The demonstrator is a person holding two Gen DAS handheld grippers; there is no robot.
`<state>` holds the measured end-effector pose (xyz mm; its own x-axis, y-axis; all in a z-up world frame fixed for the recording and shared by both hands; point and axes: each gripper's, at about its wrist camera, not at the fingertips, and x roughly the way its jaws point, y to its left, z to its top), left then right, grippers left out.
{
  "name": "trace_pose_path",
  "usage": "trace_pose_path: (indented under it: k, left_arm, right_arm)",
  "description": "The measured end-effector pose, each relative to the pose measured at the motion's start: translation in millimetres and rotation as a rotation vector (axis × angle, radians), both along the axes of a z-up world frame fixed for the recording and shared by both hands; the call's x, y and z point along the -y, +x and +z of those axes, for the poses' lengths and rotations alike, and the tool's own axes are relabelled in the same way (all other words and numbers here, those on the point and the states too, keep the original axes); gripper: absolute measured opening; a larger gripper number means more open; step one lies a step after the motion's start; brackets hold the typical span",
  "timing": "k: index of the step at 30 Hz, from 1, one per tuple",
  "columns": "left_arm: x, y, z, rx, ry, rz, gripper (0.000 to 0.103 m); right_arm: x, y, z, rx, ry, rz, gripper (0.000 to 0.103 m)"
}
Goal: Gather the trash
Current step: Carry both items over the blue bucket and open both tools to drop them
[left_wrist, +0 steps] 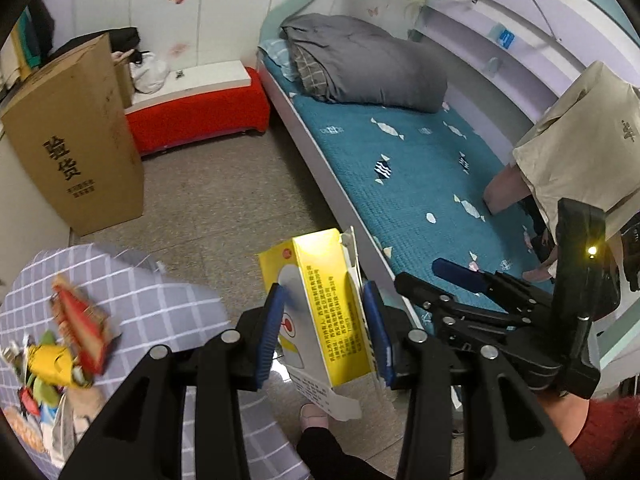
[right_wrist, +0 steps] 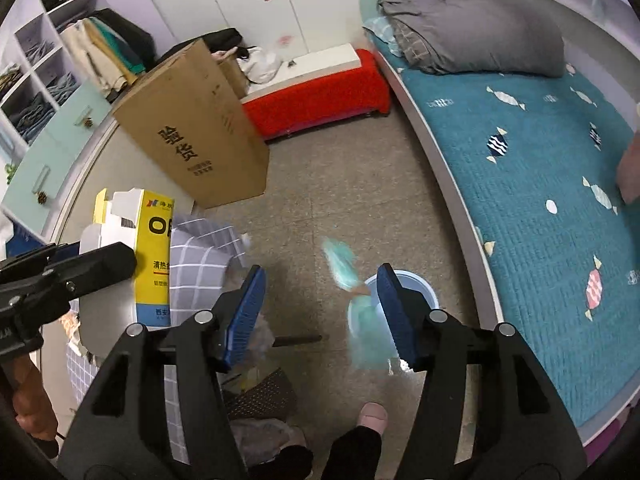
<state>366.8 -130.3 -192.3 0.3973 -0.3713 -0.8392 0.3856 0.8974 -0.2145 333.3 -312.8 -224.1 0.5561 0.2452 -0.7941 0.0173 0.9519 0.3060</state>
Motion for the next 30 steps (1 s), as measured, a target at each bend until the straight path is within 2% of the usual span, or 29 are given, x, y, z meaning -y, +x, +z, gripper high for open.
trace_pose_path:
  k: [11,20,23,25,30]
  left_arm:
    - [71.7,27.9,-22.3,-0.033,0.036,-0.057,0.041]
    - [109.1,39.8,-28.9,-0.042,0.05,-0.102,0.042]
    - [115.4,41.7,-27.6,-0.033,0.056,-0.099,0.05]
    - [115.2,42.8,-26.9,-0.032,0.055,-0.081,0.078]
    - [104.5,38.9,-22.1,-0.024,0.059,-0.056,0.079]
  right_arm:
    - [53.6,-20.3,20.9,0.078,-0.029,-0.132,0.062]
    - [86.2,-27.4,24.5,0.101,-0.032,-0.207,0.065]
    - [91.8,-28.2,27.4,0.115,-0.033,-0.222,0.065]
    - [95.4,-28.5,28.0,0.117,-0.031,-0.226,0.065]
    - [90.9,-30.1,29.8,0.116,-0.024,-0.225,0.065]
